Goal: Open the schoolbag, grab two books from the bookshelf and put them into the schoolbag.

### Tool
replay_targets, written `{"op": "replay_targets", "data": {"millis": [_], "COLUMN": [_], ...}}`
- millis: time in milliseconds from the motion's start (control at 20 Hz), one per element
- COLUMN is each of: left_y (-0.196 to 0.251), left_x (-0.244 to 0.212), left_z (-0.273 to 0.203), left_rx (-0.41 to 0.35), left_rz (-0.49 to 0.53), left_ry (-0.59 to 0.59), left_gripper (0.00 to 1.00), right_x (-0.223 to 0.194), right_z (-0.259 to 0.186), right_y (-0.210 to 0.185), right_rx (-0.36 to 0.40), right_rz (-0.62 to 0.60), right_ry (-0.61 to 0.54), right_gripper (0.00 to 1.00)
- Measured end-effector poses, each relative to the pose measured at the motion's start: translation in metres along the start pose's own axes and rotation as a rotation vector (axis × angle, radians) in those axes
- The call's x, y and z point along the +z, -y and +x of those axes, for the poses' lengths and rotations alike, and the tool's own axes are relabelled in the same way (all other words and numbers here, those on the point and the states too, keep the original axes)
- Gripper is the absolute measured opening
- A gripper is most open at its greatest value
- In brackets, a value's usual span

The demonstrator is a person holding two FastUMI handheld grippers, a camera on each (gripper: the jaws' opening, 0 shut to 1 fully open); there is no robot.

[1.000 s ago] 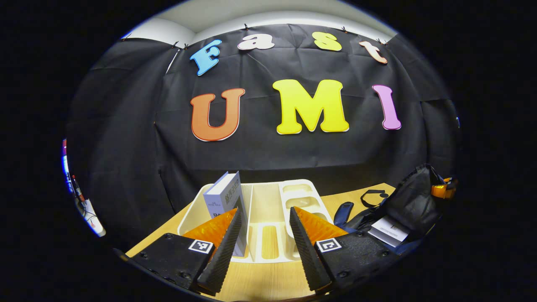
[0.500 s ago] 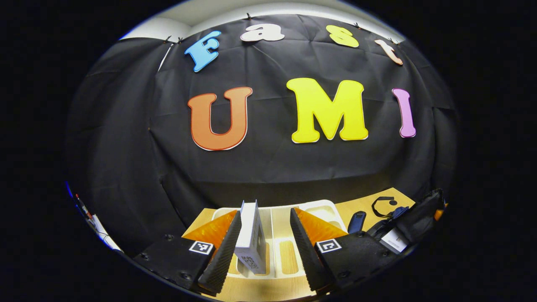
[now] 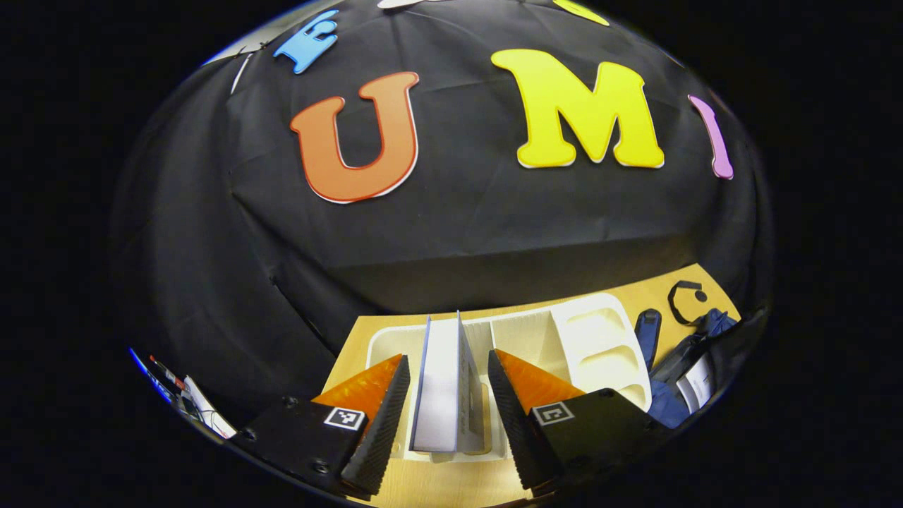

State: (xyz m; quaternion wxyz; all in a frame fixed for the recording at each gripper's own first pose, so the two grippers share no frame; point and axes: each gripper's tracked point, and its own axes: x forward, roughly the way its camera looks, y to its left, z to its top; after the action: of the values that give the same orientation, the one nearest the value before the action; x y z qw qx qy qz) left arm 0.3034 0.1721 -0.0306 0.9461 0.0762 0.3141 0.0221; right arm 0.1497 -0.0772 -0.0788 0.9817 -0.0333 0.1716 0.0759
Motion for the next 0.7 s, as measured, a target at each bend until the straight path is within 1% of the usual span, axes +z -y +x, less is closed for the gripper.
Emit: {"op": "replay_targets", "data": {"millis": [50,200,250,450,500,550,700], "left_y": [0.001,0.01,0.005,-0.004,-0.009,-0.011,-0.018], "left_x": [0.0,-0.009,-0.008,-0.008,-0.002,0.005,0.004], "left_z": [0.006,0.016,0.019,0.028,0.029,0.028,0.027], "left_rx": [0.001,-0.012,0.014,0.051,0.06,0.062,0.085], "left_rz": [0.013,0.043,0.061,0.106,0.115,0.114,0.136], "left_ry": [-0.008,-0.059,-0.063,-0.076,-0.06,-0.033,-0.036], "left_gripper": [0.69,0.69,0.69,0.69,0.67,0.69,0.7], "right_x": [-0.002,-0.005,-0.005,-0.008,-0.008,-0.008,-0.009], "right_z": [0.0,0.002,0.004,0.006,0.007,0.007,0.009], "right_y": [0.001,0.001,0.001,0.0,0.0,0.0,-0.002], "right_rx": [-0.001,0.002,0.004,0.009,0.009,0.012,0.016], "right_rz": [-0.003,0.007,0.01,0.008,0.007,0.007,0.007], "right_ry": [0.0,-0.01,-0.013,-0.022,-0.022,-0.022,-0.029], "right_gripper": [0.08,0.08,0.08,0.08,0.08,0.08,0.08]}}
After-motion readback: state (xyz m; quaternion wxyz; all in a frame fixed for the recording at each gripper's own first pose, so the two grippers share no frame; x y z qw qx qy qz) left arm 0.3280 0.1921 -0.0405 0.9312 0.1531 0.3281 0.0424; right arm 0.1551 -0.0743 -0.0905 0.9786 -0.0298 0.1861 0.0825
